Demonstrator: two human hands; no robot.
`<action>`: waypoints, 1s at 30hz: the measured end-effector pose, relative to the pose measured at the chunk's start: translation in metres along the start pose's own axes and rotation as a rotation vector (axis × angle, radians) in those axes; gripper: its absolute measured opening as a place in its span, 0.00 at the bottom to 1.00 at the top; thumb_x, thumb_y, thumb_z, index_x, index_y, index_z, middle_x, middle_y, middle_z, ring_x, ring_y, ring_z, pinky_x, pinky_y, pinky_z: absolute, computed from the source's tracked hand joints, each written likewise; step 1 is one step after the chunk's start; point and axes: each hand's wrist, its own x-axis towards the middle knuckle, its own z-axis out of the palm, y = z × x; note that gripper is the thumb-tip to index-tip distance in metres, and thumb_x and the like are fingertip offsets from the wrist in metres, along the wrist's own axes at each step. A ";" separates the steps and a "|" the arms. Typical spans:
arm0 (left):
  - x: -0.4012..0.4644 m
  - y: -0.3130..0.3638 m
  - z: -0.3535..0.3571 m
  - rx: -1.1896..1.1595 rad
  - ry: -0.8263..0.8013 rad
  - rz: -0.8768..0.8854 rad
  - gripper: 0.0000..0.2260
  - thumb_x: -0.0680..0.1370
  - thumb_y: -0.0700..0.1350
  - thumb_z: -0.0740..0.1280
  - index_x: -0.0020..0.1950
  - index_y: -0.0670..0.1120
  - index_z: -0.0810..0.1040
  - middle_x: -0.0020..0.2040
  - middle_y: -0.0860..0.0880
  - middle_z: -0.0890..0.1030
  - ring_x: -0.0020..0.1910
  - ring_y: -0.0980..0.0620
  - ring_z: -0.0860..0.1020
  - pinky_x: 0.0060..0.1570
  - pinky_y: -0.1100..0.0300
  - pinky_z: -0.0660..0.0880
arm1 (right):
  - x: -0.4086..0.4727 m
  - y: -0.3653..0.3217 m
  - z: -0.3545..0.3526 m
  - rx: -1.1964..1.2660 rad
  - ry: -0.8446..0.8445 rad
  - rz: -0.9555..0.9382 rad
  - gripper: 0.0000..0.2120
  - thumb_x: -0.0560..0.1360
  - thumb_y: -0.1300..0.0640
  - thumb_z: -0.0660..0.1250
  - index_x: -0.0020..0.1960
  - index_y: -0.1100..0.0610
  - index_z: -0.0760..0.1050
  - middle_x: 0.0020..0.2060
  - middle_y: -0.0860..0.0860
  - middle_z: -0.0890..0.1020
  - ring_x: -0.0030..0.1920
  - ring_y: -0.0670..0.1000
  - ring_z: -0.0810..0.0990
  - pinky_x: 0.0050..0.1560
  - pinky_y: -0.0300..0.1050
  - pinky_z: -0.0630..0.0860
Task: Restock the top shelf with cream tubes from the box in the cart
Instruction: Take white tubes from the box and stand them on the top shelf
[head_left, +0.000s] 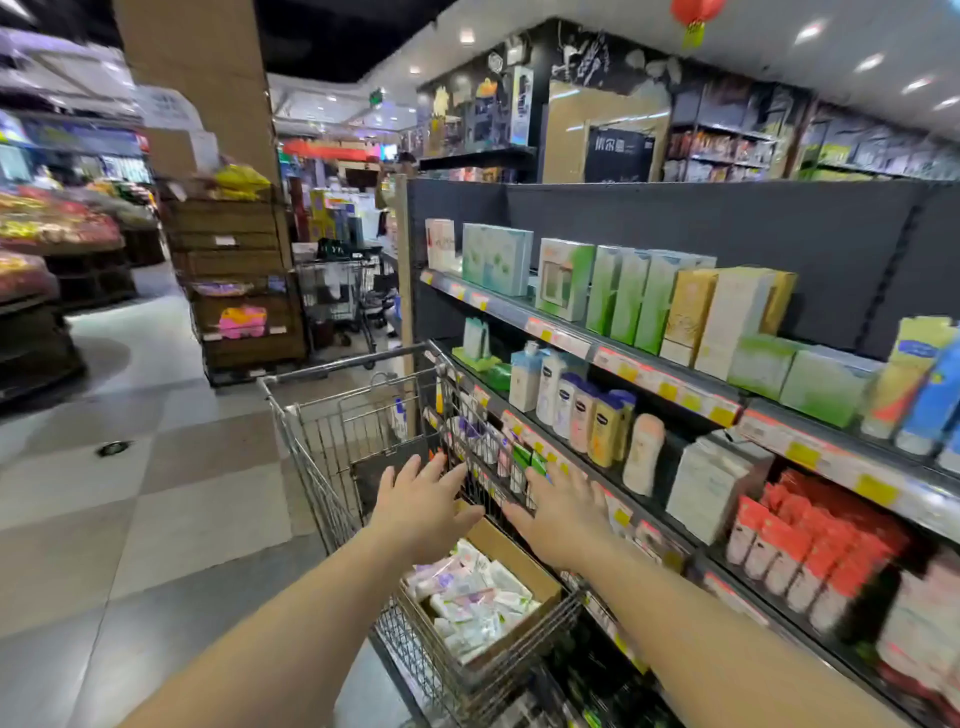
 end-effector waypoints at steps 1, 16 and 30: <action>0.012 -0.013 0.003 -0.015 -0.005 -0.027 0.31 0.79 0.66 0.51 0.79 0.57 0.51 0.80 0.50 0.50 0.79 0.44 0.48 0.76 0.42 0.46 | 0.017 -0.007 0.006 0.020 0.002 -0.021 0.32 0.79 0.36 0.52 0.78 0.49 0.53 0.78 0.51 0.54 0.78 0.57 0.46 0.76 0.60 0.44; 0.243 -0.117 0.065 -0.055 -0.150 -0.155 0.32 0.79 0.65 0.54 0.79 0.55 0.51 0.80 0.49 0.51 0.78 0.44 0.49 0.76 0.43 0.48 | 0.276 -0.014 0.079 0.051 -0.114 -0.025 0.31 0.78 0.37 0.54 0.77 0.50 0.57 0.77 0.53 0.59 0.77 0.57 0.52 0.75 0.55 0.50; 0.408 -0.154 0.280 -0.005 -0.621 0.306 0.33 0.77 0.61 0.63 0.78 0.51 0.56 0.76 0.48 0.65 0.72 0.44 0.65 0.70 0.50 0.64 | 0.344 0.057 0.224 0.118 -0.362 0.462 0.31 0.79 0.37 0.55 0.77 0.51 0.57 0.74 0.53 0.63 0.75 0.56 0.58 0.73 0.54 0.59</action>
